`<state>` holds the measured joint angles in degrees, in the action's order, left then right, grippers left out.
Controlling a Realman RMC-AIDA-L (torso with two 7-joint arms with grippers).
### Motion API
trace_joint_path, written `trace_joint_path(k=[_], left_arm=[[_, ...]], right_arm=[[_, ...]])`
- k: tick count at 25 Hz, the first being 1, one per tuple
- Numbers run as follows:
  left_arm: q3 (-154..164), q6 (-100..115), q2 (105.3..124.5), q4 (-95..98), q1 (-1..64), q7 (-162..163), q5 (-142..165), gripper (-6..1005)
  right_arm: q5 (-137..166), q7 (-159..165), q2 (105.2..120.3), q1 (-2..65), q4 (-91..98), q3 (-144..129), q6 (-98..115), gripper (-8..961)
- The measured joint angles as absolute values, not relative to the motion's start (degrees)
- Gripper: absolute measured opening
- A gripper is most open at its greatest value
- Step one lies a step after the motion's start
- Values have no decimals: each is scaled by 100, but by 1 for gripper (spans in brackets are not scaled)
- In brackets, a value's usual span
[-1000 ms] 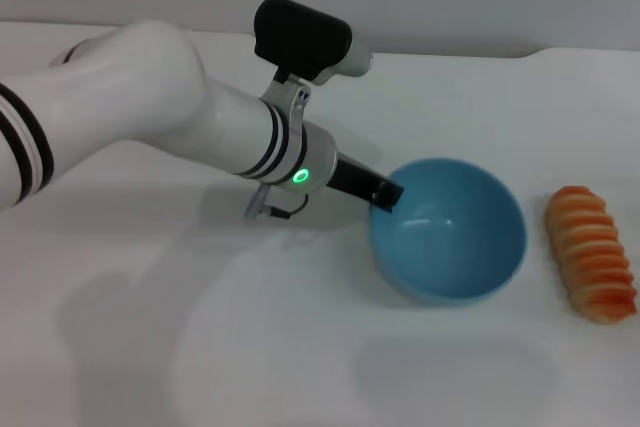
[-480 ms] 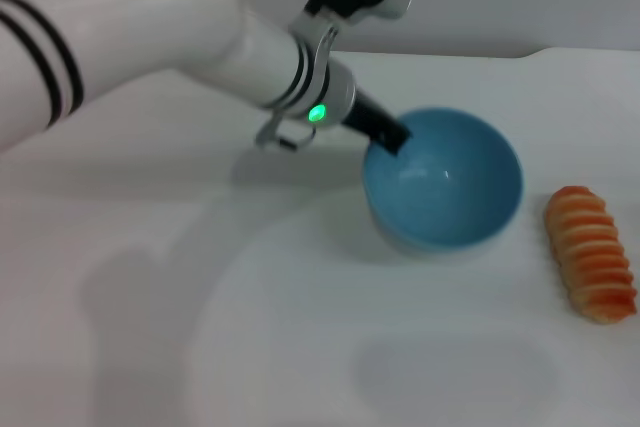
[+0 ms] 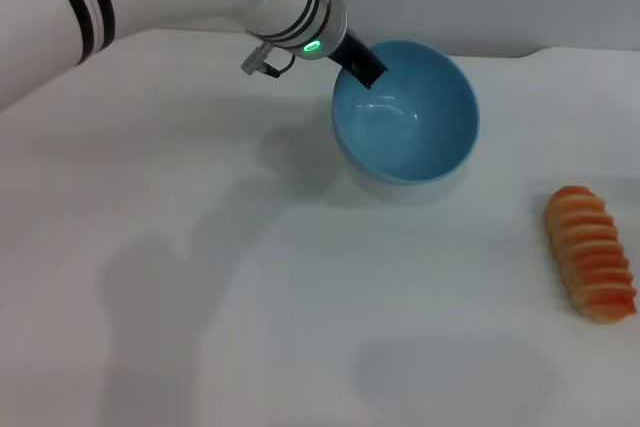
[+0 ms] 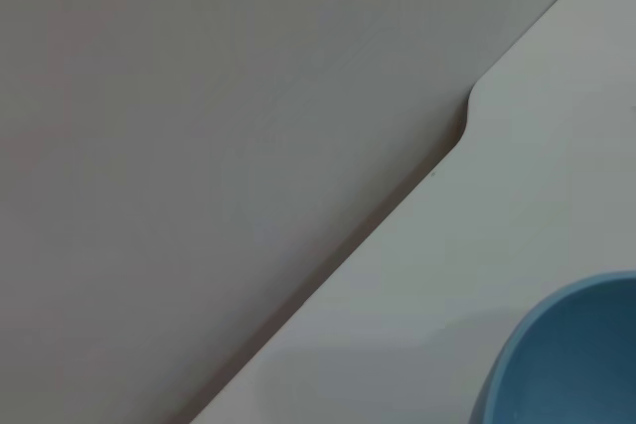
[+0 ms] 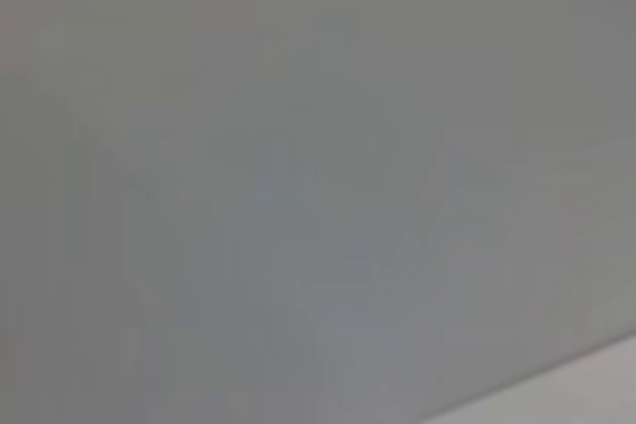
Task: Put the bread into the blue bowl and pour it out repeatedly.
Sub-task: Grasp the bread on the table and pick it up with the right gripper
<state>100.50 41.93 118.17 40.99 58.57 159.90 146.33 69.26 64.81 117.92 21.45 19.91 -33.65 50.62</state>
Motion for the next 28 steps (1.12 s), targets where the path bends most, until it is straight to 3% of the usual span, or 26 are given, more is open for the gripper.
trace_joint_path(k=[4, 10, 12, 28], left_arm=[[9879, 4239, 11817, 4050, 5848, 16069, 14643, -1], [9742, 4263, 11824, 4045, 5829, 16114, 14653, -1], [9742, 4238, 11835, 4034, 5830, 16116, 14652, -1], [9778, 4053, 11871, 4030, 5619, 16133, 14585, -2]], right_arm=[[9532, 9454, 11745, 2165, 3288, -3367, 5014, 556], [13320, 13260, 11390, 2786, 4059, -3059, 6411, 550], [13784, 13650, 11344, 2941, 4011, -3022, 6788, 548], [13854, 13188, 11539, 3220, 3363, -3660, 6365, 534]])
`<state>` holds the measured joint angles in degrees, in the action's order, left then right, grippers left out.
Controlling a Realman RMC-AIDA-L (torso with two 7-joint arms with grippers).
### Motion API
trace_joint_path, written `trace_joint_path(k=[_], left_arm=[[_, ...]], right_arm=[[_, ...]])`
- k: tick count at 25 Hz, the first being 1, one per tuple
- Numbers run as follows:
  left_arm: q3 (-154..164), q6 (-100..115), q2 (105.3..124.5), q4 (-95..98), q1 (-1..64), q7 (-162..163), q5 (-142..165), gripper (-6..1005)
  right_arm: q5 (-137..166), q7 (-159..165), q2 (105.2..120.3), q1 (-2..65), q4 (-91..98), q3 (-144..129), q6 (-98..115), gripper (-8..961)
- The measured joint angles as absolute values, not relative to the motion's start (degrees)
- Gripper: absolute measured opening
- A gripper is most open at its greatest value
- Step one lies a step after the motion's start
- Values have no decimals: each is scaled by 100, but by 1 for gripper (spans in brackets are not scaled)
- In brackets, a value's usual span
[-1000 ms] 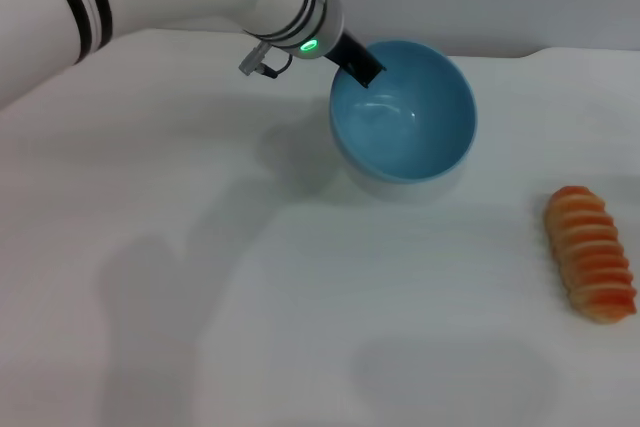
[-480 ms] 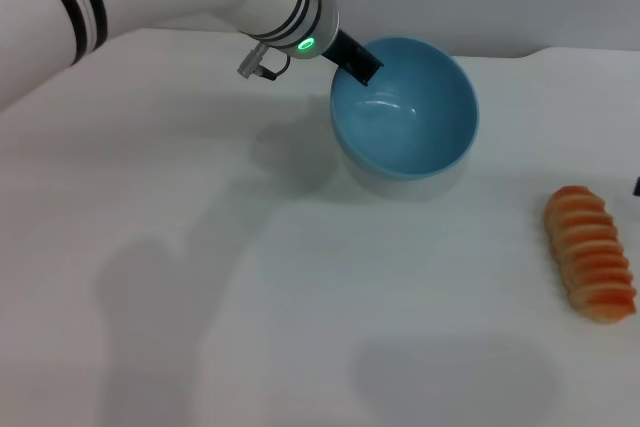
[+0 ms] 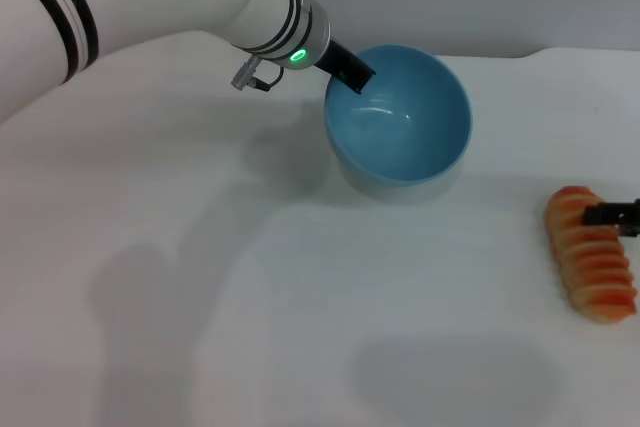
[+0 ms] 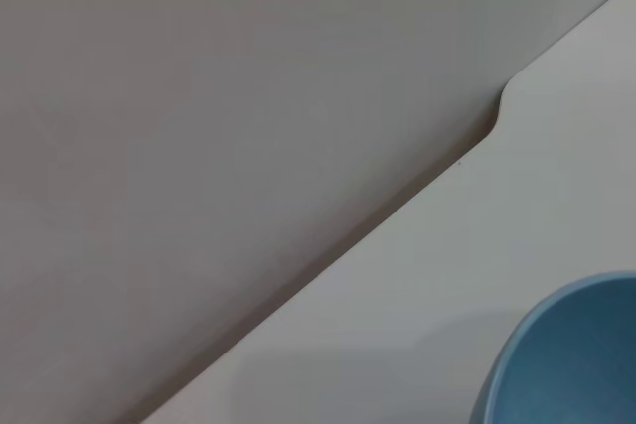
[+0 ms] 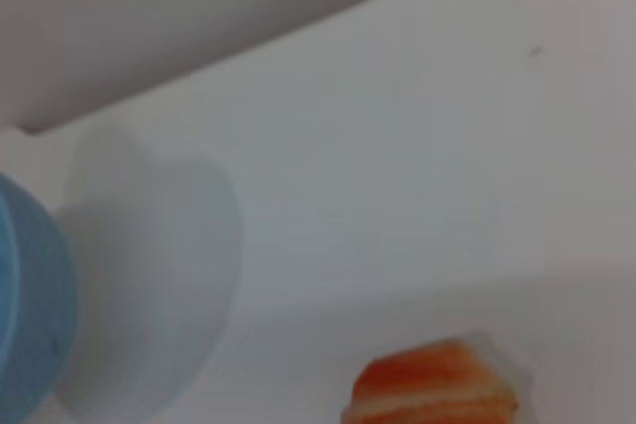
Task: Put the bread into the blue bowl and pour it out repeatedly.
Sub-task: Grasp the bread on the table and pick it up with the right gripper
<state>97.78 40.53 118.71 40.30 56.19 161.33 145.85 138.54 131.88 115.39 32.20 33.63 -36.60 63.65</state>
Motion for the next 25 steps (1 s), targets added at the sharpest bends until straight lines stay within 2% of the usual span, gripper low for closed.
trace_joint_path(k=[5, 11, 25], left_arm=[[9785, 4052, 11869, 4039, 5562, 16135, 14578, -2], [9800, 4052, 11866, 4037, 5560, 16137, 14573, -1], [9798, 4042, 11864, 4026, 5519, 16120, 14561, -2]], right_arm=[[14015, 13125, 11678, 3340, 3239, -3668, 6190, 529], [14271, 13178, 11689, 3501, 3086, -3667, 6178, 524], [14118, 12980, 11818, 3480, 3577, -3672, 6401, 511]])
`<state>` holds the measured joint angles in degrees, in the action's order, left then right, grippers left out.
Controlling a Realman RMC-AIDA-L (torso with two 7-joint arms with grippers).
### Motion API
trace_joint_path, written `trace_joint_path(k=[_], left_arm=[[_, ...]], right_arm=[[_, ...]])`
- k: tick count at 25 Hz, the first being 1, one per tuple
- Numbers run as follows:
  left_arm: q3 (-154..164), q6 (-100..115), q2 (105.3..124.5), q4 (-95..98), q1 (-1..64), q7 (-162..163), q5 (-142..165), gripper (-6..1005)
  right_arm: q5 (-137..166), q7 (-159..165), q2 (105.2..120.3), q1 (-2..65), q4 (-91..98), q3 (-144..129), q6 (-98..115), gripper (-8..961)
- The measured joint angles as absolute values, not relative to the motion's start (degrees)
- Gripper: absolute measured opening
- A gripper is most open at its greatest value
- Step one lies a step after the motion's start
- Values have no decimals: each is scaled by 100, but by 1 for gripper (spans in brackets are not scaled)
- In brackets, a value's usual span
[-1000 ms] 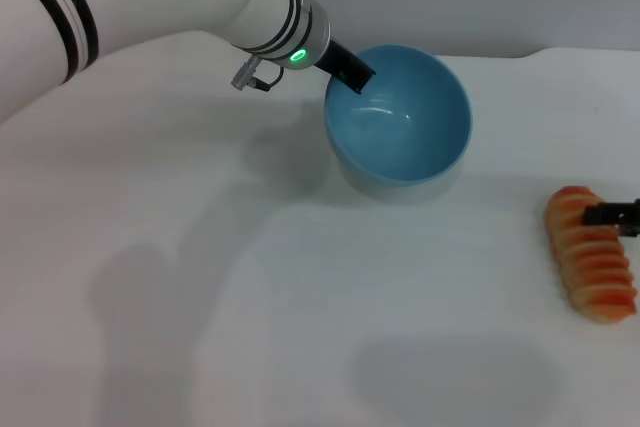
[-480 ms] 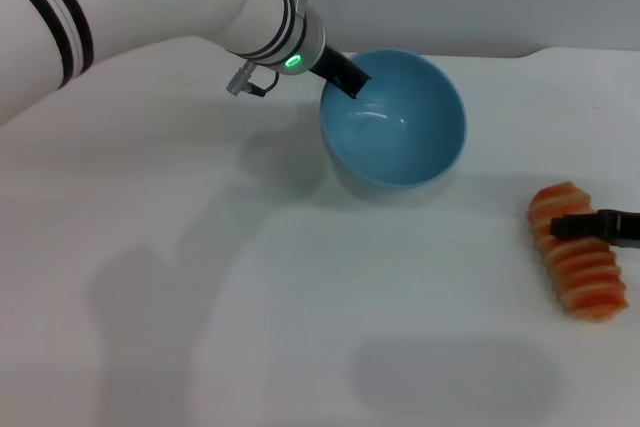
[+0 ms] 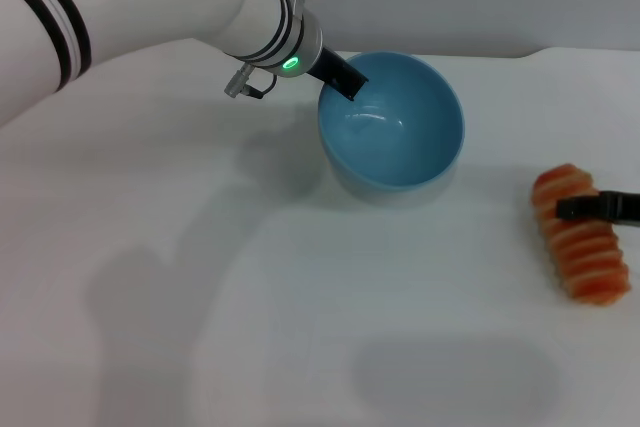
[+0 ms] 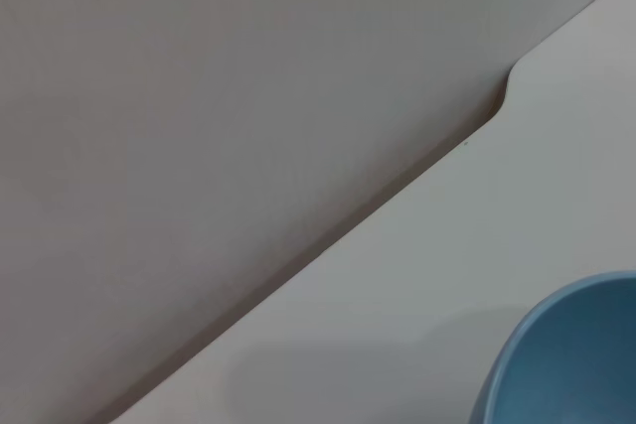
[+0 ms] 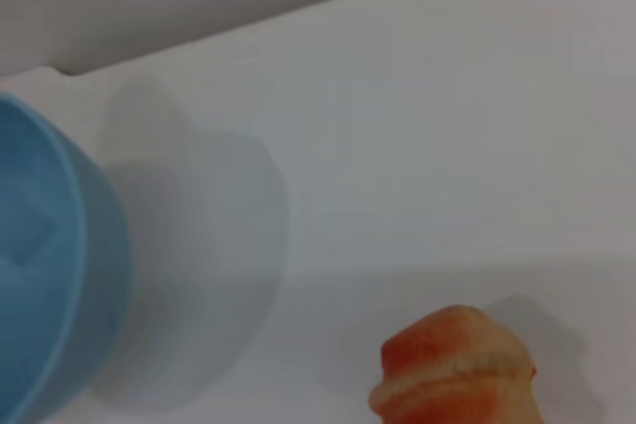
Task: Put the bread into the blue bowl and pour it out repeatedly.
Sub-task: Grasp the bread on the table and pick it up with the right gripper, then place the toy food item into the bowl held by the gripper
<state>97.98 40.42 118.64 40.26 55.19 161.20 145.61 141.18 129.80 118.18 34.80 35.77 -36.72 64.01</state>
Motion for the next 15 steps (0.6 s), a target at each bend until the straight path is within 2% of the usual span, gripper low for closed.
trace_joint_path(k=[10, 15], left_arm=[[10036, 4280, 11886, 4066, 5568, 16128, 14231, -1], [10480, 4388, 11887, 4236, 5628, 16128, 13801, -1]], right_arm=[[12116, 12035, 11821, 3263, 4774, -3667, 7722, 386], [11293, 11625, 11825, 3387, 4780, -3802, 7975, 353]])
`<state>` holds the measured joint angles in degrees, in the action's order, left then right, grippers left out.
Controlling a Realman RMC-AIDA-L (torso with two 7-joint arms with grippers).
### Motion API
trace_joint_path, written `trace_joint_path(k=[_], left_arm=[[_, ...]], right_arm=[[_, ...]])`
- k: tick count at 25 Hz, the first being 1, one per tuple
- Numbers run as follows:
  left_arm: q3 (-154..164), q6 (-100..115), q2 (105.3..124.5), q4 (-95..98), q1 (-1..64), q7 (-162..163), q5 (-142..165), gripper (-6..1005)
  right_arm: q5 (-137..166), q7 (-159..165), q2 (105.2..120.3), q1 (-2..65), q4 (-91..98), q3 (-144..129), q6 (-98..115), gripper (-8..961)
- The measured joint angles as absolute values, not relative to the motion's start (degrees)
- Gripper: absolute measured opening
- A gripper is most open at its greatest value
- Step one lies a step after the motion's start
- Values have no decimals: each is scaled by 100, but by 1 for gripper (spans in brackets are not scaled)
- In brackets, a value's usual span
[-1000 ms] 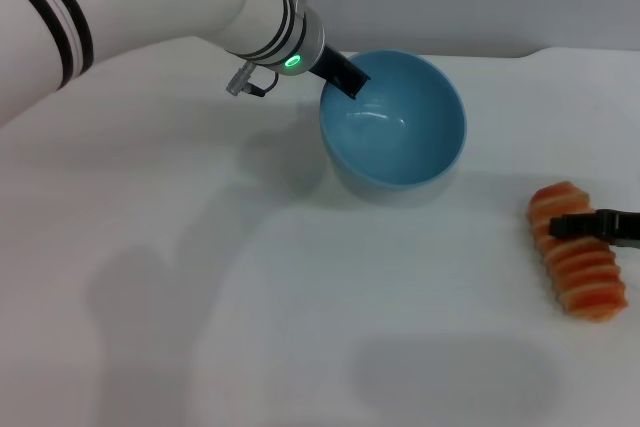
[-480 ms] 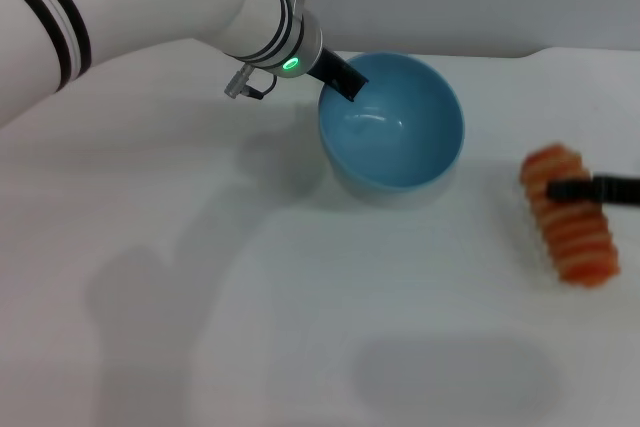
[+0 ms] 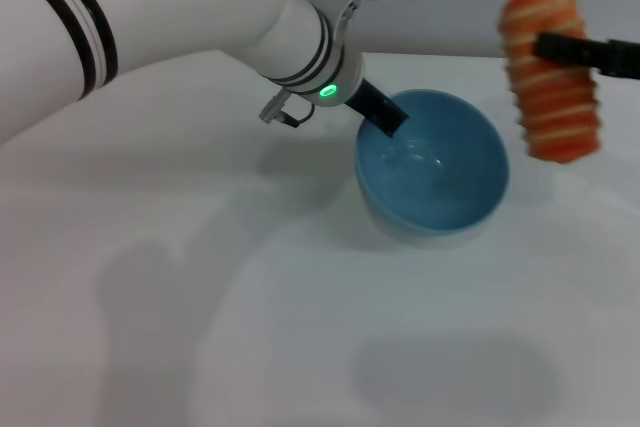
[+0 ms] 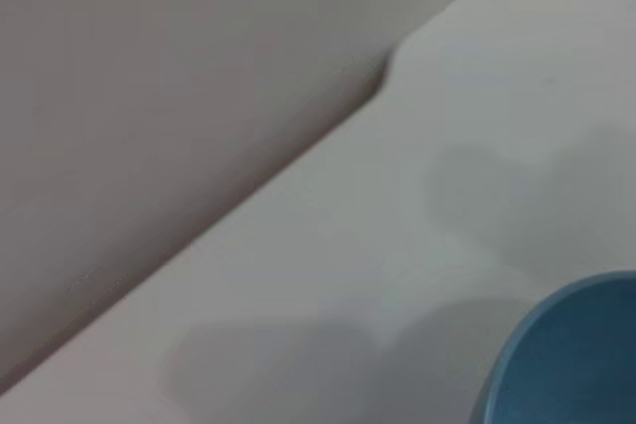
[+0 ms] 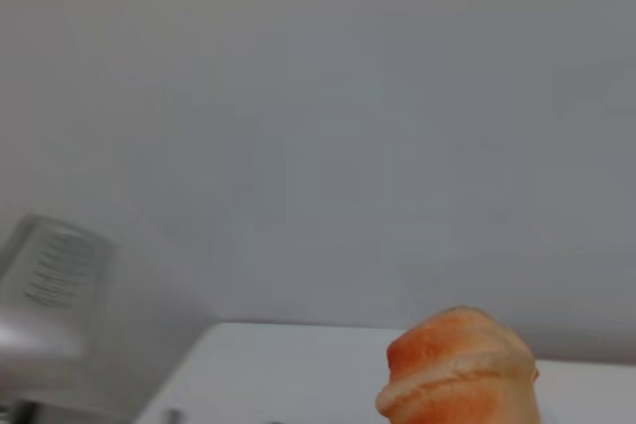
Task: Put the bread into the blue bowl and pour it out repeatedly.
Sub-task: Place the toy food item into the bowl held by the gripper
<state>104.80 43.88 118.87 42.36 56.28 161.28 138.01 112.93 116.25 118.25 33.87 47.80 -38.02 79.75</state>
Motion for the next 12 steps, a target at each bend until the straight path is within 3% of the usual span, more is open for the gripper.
trace_joint_path(k=[12], left_arm=[[10580, 4348, 11882, 4310, 5634, 16127, 13546, -2]], right_arm=[[11018, 11063, 11866, 3889, 3343, -4797, 6926, 267]])
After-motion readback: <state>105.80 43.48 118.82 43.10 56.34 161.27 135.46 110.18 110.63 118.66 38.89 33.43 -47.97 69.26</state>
